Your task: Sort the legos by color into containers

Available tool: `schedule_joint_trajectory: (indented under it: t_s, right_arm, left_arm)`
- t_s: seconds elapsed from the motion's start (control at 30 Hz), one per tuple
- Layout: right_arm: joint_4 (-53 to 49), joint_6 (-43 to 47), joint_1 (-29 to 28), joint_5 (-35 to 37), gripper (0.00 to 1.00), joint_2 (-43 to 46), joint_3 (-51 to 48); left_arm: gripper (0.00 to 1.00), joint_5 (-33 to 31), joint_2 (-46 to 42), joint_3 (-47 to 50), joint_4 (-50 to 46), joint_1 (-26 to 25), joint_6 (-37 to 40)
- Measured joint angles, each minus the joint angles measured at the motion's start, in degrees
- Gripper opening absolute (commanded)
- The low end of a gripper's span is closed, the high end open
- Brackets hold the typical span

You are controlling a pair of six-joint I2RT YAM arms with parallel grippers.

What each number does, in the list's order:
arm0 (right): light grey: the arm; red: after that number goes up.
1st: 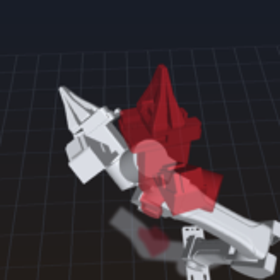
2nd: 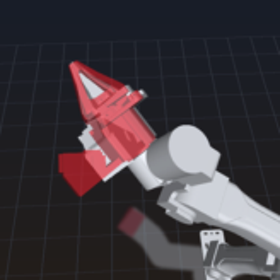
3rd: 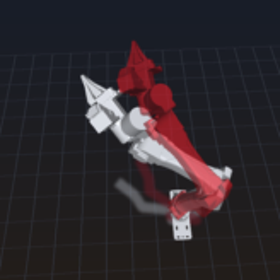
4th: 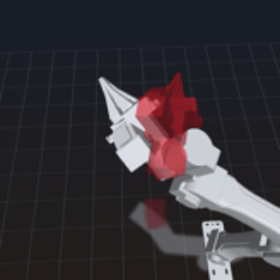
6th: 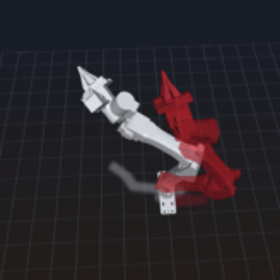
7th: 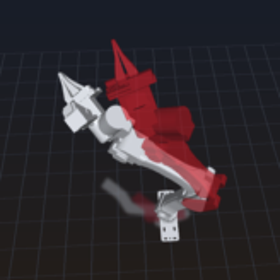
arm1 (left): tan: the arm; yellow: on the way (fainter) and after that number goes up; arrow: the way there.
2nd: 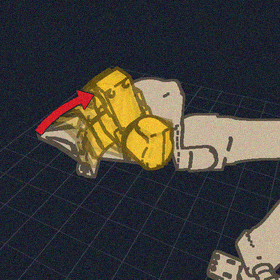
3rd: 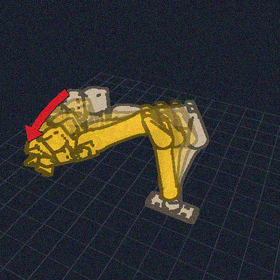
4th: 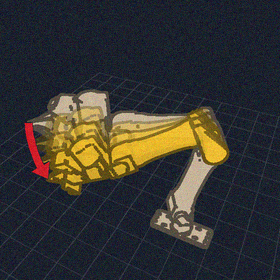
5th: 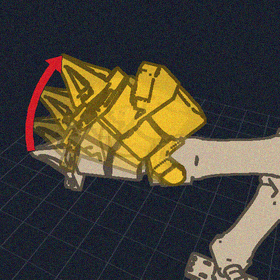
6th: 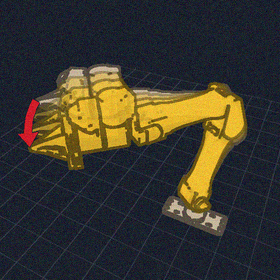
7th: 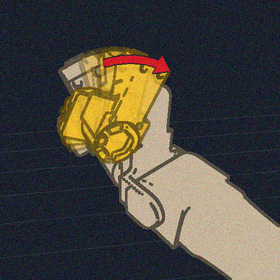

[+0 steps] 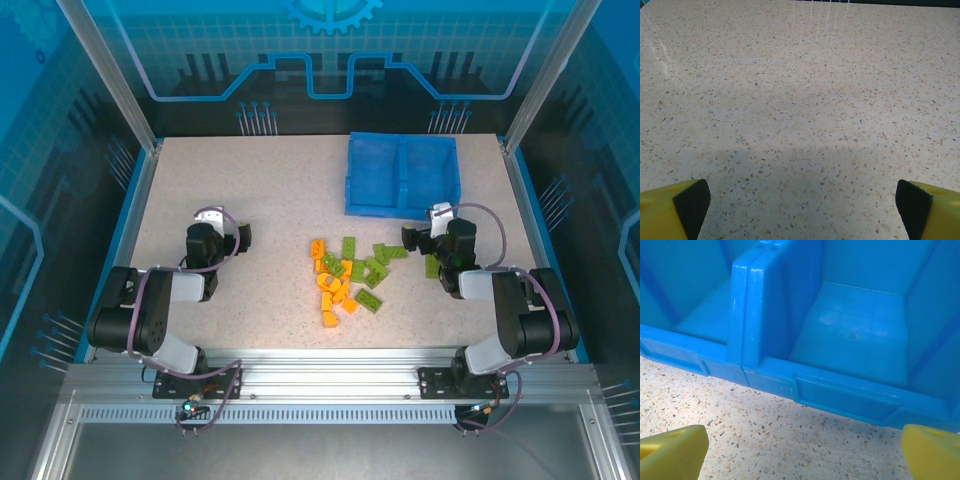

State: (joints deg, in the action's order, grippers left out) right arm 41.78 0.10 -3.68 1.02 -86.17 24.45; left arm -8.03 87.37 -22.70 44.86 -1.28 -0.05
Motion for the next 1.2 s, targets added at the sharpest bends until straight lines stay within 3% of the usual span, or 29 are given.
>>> schedule_joint_trajectory:
  t_s: [0.2,0.33,0.47,0.6,0.77,0.93,1.1,1.2]
  right_arm:
    - [-9.2,-0.6,-0.1,1.9,1.0,5.6,1.7]
    - [-29.9,-10.6,-0.4,6.6,1.0,18.0,9.2]
    - [-49.5,-20.9,-0.7,5.6,1.0,24.7,19.8]
    - [-64.4,-25.4,-2.1,3.3,1.0,24.5,23.1]
    - [-75.3,-27.0,-1.7,4.5,1.0,18.7,22.3]
    - [-75.8,-27.1,-0.4,4.0,0.82,8.2,22.2]
    - [-74.8,-26.2,-0.4,3.4,0.64,-0.7,22.8]
    - [-73.7,-26.0,-0.4,3.0,0.47,-4.0,24.0]
  left_arm:
    - [0.99,0.0,0.0,0.0,0.0,0.0,0.0]
    - [0.99,-0.2,-3.6,0.0,-3.7,-0.1,0.0]
    - [0.99,-2.3,-17.2,-0.2,-12.7,-2.0,-1.5]
    - [0.99,-2.8,-33.0,-4.5,-26.4,-9.9,-5.6]
    - [0.99,3.1,-40.9,-15.2,-41.0,-28.1,-6.8]
    - [0.99,10.6,-35.7,-29.2,-60.4,-42.5,2.3]
    - [0.99,14.7,-33.1,-33.0,-73.3,-45.3,12.3]
    - [0.99,15.5,-33.1,-32.4,-76.6,-45.3,16.9]
